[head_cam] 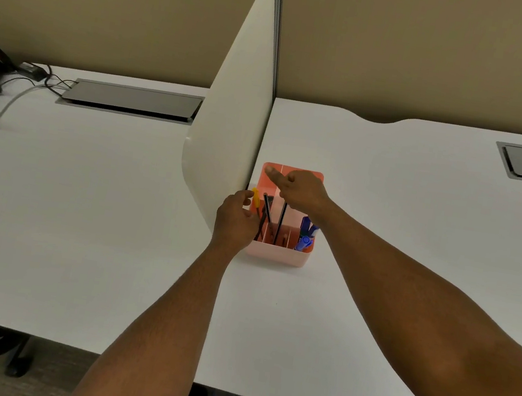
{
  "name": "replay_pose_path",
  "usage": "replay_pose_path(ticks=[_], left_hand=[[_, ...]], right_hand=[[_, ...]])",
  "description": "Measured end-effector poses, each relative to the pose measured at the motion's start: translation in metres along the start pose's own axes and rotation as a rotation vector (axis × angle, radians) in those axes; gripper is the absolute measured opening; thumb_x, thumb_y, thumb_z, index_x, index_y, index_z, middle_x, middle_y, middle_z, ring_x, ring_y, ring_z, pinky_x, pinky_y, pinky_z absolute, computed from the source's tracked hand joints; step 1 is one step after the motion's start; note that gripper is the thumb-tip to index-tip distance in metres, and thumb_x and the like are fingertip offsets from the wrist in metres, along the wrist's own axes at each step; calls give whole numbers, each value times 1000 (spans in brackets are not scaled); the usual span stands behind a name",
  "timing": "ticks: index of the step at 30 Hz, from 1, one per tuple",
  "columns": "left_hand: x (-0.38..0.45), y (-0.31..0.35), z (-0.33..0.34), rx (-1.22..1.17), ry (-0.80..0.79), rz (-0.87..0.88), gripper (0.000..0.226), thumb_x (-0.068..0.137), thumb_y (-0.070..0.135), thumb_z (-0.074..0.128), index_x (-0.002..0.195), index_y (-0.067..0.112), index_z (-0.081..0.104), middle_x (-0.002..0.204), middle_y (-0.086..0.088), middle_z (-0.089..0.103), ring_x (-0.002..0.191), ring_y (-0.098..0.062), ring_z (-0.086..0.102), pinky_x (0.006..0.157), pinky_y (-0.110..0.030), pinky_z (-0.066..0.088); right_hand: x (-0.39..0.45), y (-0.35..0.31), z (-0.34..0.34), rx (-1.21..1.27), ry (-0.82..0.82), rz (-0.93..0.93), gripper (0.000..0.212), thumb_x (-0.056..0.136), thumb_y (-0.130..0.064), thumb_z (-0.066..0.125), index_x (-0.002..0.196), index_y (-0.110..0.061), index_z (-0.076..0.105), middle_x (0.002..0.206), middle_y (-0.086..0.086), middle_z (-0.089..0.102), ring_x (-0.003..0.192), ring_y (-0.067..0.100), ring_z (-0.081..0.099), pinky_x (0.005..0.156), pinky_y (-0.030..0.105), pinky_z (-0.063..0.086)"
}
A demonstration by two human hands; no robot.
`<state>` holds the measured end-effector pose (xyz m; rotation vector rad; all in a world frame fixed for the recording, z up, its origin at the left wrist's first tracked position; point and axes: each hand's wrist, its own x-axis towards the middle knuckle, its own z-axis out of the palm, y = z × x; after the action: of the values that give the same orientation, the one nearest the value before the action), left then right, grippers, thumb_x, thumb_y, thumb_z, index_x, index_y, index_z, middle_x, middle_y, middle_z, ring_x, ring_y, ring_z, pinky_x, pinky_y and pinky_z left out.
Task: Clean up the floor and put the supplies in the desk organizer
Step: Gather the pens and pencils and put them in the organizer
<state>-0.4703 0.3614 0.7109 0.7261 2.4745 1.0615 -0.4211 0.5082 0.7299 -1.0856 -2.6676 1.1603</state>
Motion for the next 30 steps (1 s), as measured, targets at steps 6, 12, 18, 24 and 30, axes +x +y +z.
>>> replay_pose_path(ticks=[6,12,18,24,30], left_hand=[[-3,5,-1,9,1,5,43,90,9,61,131,13,52,122,-8,61,101,-21,63,81,-24,46],[-12,12,-2,12,-11,35,29,93,5,49,119,7,60,113,-12,65,104,-27,62,75,-17,44],[-28,25,8,66,-370,187,57,94,-6,38,147,14,33,150,-7,41,138,-25,37,112,-36,34],[-62,14,1,43,-299,146,60,93,-5,39,149,11,28,153,-8,36,139,-25,36,107,-26,33],[-129,-30,-18,77,-362,175,52,98,10,41,149,13,32,155,-6,35,142,-21,33,110,-23,25]], right_hand=[[-9,5,-9,166,230,44,68,93,-66,25,55,-13,41,53,2,44,50,12,42,53,25,33],[-29,29,-20,239,469,164,65,95,-64,23,67,-11,50,64,3,56,60,15,51,55,27,36],[-67,40,-30,222,670,200,65,98,-58,23,83,-5,59,81,9,67,76,24,63,75,37,51],[-135,56,-22,253,696,286,63,100,-53,24,94,-2,61,92,14,69,87,31,61,83,41,49],[-241,70,21,254,606,343,63,100,-53,25,92,-6,64,93,10,70,91,29,62,80,37,47]])
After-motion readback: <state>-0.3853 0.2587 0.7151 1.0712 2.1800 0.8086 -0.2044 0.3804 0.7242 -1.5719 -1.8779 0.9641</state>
